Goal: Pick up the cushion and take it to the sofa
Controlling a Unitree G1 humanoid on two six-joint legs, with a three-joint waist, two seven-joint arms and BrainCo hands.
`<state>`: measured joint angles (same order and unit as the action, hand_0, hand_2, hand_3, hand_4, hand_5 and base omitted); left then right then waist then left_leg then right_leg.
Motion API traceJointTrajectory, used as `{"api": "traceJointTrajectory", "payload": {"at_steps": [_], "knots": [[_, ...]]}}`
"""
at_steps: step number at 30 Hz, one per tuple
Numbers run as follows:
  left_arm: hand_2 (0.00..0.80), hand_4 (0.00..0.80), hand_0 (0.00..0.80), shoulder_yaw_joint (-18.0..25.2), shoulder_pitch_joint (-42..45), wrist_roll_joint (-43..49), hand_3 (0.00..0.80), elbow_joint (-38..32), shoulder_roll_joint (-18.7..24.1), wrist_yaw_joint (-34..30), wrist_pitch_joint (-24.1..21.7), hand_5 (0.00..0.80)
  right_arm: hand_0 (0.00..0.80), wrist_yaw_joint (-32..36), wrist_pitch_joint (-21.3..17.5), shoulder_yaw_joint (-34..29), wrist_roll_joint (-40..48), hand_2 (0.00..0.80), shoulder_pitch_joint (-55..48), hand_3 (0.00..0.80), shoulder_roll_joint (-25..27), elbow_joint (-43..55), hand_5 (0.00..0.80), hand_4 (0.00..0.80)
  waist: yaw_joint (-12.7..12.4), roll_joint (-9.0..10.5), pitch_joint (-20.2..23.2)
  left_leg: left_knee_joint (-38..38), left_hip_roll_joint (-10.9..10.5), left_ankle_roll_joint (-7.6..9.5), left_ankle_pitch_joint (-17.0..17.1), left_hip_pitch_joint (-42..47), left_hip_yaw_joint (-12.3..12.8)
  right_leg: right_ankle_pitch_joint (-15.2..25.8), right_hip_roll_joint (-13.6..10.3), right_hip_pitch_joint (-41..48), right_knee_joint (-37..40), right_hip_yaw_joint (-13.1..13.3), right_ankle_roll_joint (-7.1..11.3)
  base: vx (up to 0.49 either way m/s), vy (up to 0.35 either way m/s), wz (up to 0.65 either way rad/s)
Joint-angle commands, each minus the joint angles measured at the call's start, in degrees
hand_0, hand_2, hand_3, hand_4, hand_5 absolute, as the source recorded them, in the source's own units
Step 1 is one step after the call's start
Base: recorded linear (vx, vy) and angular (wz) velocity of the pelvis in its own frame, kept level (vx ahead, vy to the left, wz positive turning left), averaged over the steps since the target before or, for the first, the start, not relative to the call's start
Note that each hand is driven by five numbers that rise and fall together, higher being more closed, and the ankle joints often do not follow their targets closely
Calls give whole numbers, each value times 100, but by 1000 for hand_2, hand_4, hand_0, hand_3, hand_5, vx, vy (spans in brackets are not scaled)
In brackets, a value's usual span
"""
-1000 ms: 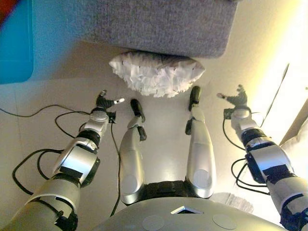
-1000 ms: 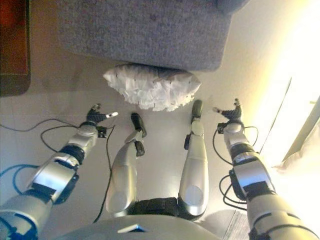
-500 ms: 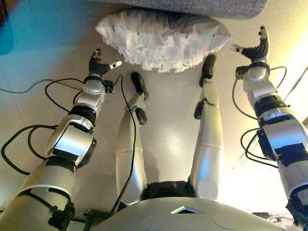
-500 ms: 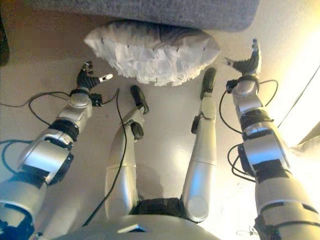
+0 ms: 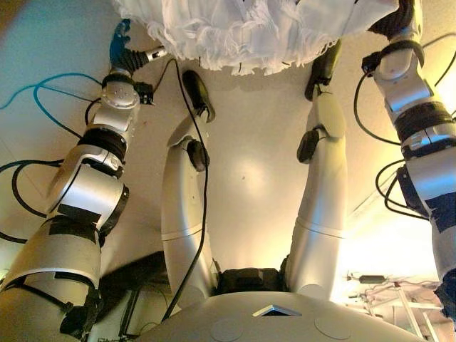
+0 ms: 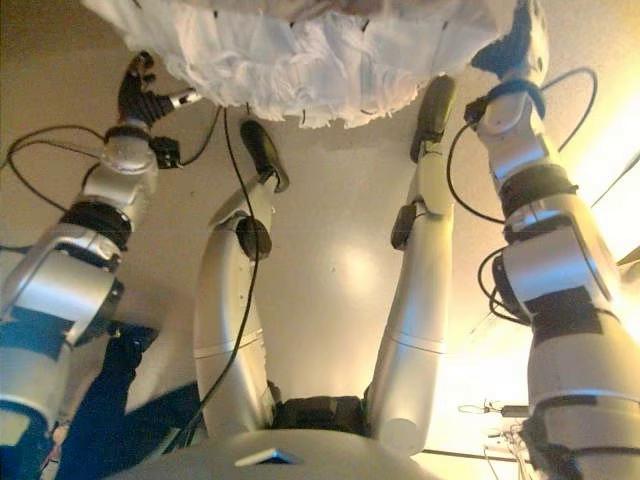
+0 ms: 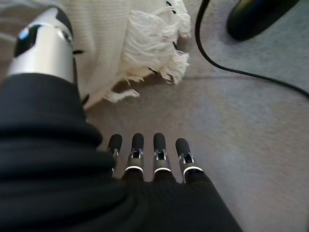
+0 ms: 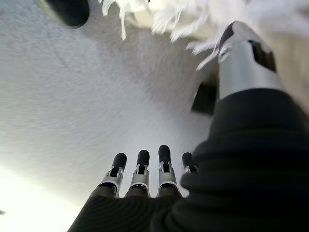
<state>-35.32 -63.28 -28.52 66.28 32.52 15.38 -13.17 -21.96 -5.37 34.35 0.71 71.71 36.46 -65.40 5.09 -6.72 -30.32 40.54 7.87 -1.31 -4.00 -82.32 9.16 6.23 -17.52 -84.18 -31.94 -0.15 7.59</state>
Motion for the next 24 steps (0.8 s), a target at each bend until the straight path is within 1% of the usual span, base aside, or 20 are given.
{"api": "traceJointTrajectory", "payload": {"at_steps": [1,4,8,11,13,15,17,19,20,21,22,23,24], "knots": [[0,0,0,69,99,508,0,-313,349,121,-500,0,0,397,-162,521,-229,0,204,0,599,180,0,0,35,-412,52,917,375,-27,-928,-148,31,-76,-31,-261,122,509,87,0,-15,14],[0,0,0,-250,-192,697,0,-691,496,46,-763,0,0,687,-395,807,-205,0,467,0,650,379,0,0,15,-417,52,971,366,-29,-917,-339,-1,-76,-17,-428,46,517,93,-7,-2,14],[0,0,0,-776,-632,1125,0,-1079,537,-243,-1100,0,0,1007,-897,1166,-31,0,833,0,602,686,0,0,18,-439,52,946,337,-48,-896,-427,-14,-41,4,-518,85,541,116,-8,21,7],[0,0,0,-1216,-1019,1431,0,-1306,522,-275,-1193,0,0,1163,-1221,1402,135,0,1066,0,505,1057,0,0,45,-425,52,919,323,-58,-884,-460,-14,-6,23,-559,123,554,133,-6,26,4],[0,0,0,-1373,-1207,1534,0,-1367,486,-263,-1277,0,0,1261,-1316,1500,307,0,1169,0,435,1234,0,0,57,-408,52,909,323,-55,-879,-478,-21,8,33,-568,147,557,134,-3,8,2],[0,0,0,-1512,-1474,1487,0,-1462,380,-323,-1338,0,0,1330,-1286,1599,466,0,1325,0,301,1472,0,0,74,-377,52,901,341,-54,-872,-504,-41,18,42,-569,188,552,137,0,0,0],[0,0,0,-1610,-1666,1404,0,-1592,241,-585,-1431,0,0,1400,-1245,1646,576,0,1435,0,180,1679,0,0,83,-350,52,905,348,-51,-868,-533,-65,25,42,-569,211,545,141,0,0,0],[0,0,0,-1696,-1740,1249,0,-1765,141,-1007,-1457,0,0,1525,-1134,1643,810,0,1441,0,99,1917,0,0,89,-330,52,904,343,-55,-866,-557,-91,39,48,-570,238,544,146,-3,-18,1],[0,0,0,-1728,-1751,1039,0,-1865,82,-1430,-1407,0,0,1644,-1060,1618,971,0,1411,0,50,2053,0,0,89,-315,52,910,341,-52,-863,-578,-110,45,48,-570,245,534,146,-5,-38,3],[0,0,0,-1771,-1753,981,0,-1962,37,-1656,-1390,0,0,1775,-978,1589,1108,0,1388,0,20,2170,0,0,92,-301,52,916,342,-52,-862,-589,-121,54,44,-571,253,528,149,-7,-38,3],[467,467,467,-1806,-1745,974,467,-2051,10,-1753,-1412,467,0,1868,-922,1580,1188,0,1364,0,1,2257,0,0,91,-288,52,925,341,-56,-863,-599,-132,65,39,-570,264,523,153,-12,-38,3],[800,800,800,-1843,-1727,830,800,-2158,-19,-1939,-1402,800,173,1996,-885,1582,1248,173,1331,173,-28,2347,173,173,89,-270,52,929,342,-59,-859,-605,-144,76,33,-570,270,518,158,-14,-34,3],[800,800,800,-1874,-1723,683,800,-2226,-41,-2061,-1401,800,700,2065,-883,1584,1268,700,1313,700,-50,2405,700,700,90,-259,52,928,347,-55,-854,-607,-152,78,33,-570,265,516,159,-17,-33,3]]}}
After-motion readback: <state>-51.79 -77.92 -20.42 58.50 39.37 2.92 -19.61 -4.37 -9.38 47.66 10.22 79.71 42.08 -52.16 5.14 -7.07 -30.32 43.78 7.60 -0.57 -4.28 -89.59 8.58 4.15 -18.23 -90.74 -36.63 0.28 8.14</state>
